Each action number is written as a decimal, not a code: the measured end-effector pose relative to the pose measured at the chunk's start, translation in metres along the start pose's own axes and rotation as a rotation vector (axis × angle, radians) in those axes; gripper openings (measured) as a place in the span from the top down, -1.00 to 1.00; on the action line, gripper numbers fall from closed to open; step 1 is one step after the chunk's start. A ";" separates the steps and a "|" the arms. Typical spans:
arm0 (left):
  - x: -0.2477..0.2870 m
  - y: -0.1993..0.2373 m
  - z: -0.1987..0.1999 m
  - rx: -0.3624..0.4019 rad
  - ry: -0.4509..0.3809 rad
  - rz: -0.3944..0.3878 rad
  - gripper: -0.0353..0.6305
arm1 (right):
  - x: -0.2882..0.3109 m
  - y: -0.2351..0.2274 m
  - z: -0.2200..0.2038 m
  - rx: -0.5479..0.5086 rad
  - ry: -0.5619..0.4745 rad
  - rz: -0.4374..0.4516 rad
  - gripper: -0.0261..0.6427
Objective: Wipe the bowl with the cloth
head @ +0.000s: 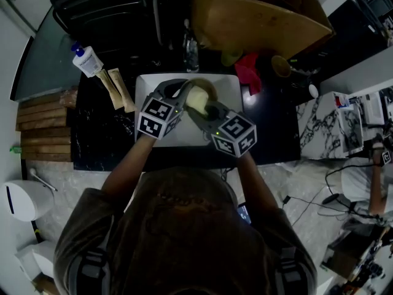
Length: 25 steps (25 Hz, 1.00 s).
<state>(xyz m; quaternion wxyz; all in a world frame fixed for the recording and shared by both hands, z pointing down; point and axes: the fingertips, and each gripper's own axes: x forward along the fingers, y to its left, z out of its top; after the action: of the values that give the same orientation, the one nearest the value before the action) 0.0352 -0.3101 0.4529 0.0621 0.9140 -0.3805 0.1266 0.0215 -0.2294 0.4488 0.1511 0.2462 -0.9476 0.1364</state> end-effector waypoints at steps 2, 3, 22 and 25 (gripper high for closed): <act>-0.001 -0.003 -0.002 0.034 0.007 0.008 0.82 | 0.002 -0.007 -0.003 0.014 0.022 -0.023 0.86; -0.001 -0.004 -0.003 0.050 0.012 0.013 0.82 | 0.003 -0.011 -0.006 0.020 0.036 -0.036 0.85; -0.002 -0.017 -0.014 0.279 0.058 0.061 0.82 | 0.015 -0.058 -0.017 0.034 0.123 -0.231 0.86; -0.002 -0.015 -0.013 0.277 0.053 0.075 0.82 | 0.012 -0.065 -0.019 0.034 0.136 -0.270 0.86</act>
<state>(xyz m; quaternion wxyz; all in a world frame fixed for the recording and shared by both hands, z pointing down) 0.0421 -0.2959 0.4648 -0.0596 0.8953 -0.3913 0.2043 0.0484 -0.2832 0.4827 0.2277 0.3643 -0.8910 0.1471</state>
